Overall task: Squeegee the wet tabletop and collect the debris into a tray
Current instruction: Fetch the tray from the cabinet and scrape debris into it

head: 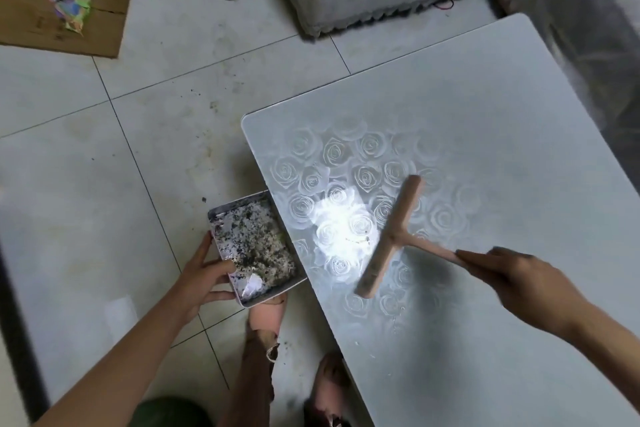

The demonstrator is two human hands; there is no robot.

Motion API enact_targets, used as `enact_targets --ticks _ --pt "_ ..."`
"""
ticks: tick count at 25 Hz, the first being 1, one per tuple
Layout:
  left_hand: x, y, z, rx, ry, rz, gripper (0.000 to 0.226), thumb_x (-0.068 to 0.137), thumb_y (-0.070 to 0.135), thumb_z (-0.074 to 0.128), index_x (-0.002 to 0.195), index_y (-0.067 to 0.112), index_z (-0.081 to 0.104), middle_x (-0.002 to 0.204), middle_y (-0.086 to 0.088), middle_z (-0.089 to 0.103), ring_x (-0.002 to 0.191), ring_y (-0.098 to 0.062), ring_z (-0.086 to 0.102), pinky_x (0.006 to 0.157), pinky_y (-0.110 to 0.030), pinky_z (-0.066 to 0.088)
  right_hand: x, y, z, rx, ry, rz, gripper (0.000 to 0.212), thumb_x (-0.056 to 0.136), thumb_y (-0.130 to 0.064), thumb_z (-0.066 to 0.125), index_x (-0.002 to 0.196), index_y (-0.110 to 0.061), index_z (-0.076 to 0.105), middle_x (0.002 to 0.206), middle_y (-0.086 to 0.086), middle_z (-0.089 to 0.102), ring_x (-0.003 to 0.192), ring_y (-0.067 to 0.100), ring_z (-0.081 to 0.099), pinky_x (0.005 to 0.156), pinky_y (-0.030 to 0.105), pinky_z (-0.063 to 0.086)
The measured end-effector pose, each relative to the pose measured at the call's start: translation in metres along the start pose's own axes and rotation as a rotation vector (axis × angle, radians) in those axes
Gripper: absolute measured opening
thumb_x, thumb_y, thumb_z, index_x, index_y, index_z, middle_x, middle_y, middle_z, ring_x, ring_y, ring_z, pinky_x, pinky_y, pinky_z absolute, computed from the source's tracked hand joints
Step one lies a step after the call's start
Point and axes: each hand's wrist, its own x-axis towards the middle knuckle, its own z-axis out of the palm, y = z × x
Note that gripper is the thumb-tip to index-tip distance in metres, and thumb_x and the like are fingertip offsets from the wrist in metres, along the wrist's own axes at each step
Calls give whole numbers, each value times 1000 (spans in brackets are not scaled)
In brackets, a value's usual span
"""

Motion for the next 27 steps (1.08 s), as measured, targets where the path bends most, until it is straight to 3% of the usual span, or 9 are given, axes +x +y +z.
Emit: enact_targets --ticks 4,8,11,15,18,22,27 --pt "2 -4 2 -8 -4 4 92 84 -2 62 150 41 15 114 -9 64 89 -26 67 66 -40 57 56 -86 17 8 -43 -253 43 93 -37 38 134 -51 42 95 -3 53 95 24 59 66 32 43" --pt "5 -11 3 -29 9 18 86 85 -1 62 147 42 22 105 -4 68 85 -26 69 58 -37 58 84 -176 23 -187 128 -395 51 85 -13 46 130 -37 46 84 -2 36 83 29 58 52 29 23" --pt "7 -18 3 -22 16 2 85 84 0 63 147 42 24 104 -3 69 86 -26 68 58 -36 58 50 -141 24 -99 234 -342 56 81 -12 47 130 -39 48 81 -4 41 70 28 56 47 28 19" --pt "-2 -33 10 -14 10 -10 86 84 0 64 147 43 23 103 -1 69 87 -27 68 62 -37 58 -32 -6 42 199 81 -38 43 94 -22 52 131 -43 52 83 -7 55 73 22 59 59 36 47" --pt "-12 -50 20 -32 17 -22 86 84 -1 63 147 43 24 103 -1 69 86 -28 68 66 -40 58 -90 58 63 148 28 48 36 91 -30 52 125 -41 59 78 -12 54 65 10 57 56 35 50" --pt "-26 -70 31 -52 8 -38 86 84 -1 64 147 43 25 101 0 70 85 -28 69 60 -38 60 -83 47 83 72 20 -5 44 93 -23 54 129 -48 51 82 -10 53 70 16 60 56 35 49" --pt "-31 -83 37 -53 16 -17 84 86 1 63 148 42 24 100 -2 70 85 -29 68 62 -41 61 -2 -68 87 41 38 -269 46 94 -32 48 136 -47 39 97 -2 52 94 27 60 66 31 40"
